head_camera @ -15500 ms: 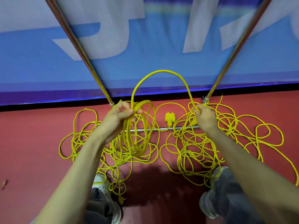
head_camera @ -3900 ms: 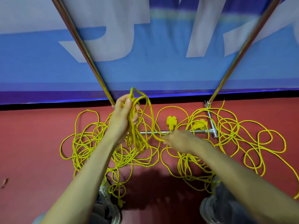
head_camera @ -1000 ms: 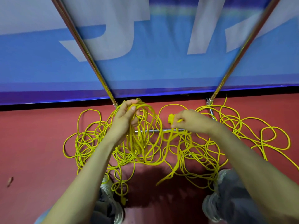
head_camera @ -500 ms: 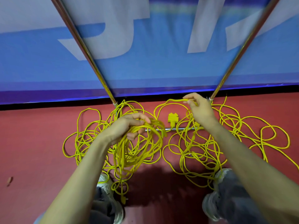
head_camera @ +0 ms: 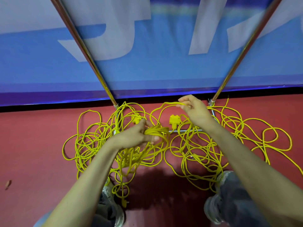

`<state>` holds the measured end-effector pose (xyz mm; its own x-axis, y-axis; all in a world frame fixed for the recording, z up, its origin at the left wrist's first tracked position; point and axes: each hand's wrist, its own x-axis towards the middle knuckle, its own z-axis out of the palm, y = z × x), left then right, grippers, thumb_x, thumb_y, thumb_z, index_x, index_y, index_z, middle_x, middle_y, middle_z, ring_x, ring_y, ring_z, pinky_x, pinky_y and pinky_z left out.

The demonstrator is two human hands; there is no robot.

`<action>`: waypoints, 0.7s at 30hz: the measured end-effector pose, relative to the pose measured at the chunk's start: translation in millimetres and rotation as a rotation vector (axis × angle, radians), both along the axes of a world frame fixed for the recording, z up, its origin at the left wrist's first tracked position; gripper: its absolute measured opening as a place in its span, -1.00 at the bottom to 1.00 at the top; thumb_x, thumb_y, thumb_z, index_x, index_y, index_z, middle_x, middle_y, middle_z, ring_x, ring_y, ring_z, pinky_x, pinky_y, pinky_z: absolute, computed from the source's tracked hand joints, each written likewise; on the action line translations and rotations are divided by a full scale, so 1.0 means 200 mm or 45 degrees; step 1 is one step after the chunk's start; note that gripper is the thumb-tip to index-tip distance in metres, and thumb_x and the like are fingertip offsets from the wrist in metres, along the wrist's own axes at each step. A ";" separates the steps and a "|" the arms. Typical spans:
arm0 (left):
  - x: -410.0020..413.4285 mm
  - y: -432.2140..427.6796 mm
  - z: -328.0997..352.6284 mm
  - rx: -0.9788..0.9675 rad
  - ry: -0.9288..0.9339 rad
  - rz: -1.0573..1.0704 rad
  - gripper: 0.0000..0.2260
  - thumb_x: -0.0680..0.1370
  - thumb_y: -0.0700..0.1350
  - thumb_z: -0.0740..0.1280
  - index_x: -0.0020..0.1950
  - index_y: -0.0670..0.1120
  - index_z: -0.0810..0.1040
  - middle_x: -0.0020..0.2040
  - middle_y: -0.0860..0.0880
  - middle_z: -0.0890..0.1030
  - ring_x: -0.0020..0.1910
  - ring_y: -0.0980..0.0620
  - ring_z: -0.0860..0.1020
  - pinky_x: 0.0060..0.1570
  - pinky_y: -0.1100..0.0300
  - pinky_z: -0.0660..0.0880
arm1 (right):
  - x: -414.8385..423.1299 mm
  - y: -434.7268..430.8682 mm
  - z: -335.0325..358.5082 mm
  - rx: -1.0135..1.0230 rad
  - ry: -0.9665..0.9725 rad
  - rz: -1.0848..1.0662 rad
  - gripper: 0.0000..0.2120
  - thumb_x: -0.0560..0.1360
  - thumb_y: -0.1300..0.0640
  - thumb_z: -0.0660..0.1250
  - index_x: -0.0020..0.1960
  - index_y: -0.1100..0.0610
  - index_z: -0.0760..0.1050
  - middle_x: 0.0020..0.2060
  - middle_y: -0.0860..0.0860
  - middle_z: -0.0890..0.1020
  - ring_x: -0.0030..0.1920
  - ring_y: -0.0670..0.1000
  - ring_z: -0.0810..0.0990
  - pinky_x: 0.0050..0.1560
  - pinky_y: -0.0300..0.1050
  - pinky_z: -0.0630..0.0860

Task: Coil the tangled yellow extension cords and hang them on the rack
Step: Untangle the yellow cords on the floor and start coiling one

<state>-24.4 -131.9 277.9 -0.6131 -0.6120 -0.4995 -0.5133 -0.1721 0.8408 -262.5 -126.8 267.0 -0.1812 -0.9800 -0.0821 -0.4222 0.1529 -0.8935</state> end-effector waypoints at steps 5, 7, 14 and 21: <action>0.04 0.00 0.04 -0.001 0.094 -0.052 -0.78 0.53 -0.28 0.37 0.13 -0.16 0.42 -0.34 0.12 0.49 -0.50 0.19 0.31 -0.48 0.32 0.27 | -0.06 -0.02 -0.04 0.082 -0.113 -0.245 -0.80 0.51 0.23 0.35 0.11 0.26 0.49 -0.13 0.13 0.63 -0.38 -0.14 0.48 -0.31 -0.25 0.43; 0.02 0.01 0.07 -0.008 0.117 -0.131 -0.76 0.53 -0.32 0.36 0.16 -0.17 0.46 -0.32 0.11 0.50 -0.48 0.19 0.32 -0.44 0.33 0.29 | -0.02 0.00 0.02 -0.033 -0.272 -0.145 -0.85 0.53 0.27 0.30 0.09 0.23 0.47 -0.16 0.08 0.64 -0.46 -0.17 0.48 -0.39 -0.29 0.43; 0.00 0.02 0.10 -0.116 0.199 -0.054 -0.72 0.51 -0.30 0.38 0.20 -0.14 0.55 -0.24 0.09 0.50 -0.37 0.19 0.42 -0.28 0.32 0.39 | 0.06 0.10 0.18 0.270 -0.238 0.738 -0.86 0.56 0.23 0.27 0.08 0.07 0.51 -0.36 -0.20 0.60 -0.42 -0.21 0.42 -0.41 -0.34 0.34; 0.00 0.02 0.08 -0.164 0.257 -0.038 -0.60 0.36 -0.20 0.55 0.11 -0.01 0.48 -0.12 -0.01 0.50 -0.20 -0.07 0.47 -0.22 0.03 0.44 | 0.13 0.15 0.15 0.525 -0.248 0.809 -0.47 0.31 0.24 0.55 0.09 -0.12 0.36 0.01 0.00 0.60 0.06 0.10 0.58 0.28 0.16 0.41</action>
<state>-24.0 -128.7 293.4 -0.7111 -0.6432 -0.2839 -0.3360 -0.0439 0.9409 -237.2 -96.5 298.0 0.4597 -0.7743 -0.4348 -0.3816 0.2699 -0.8841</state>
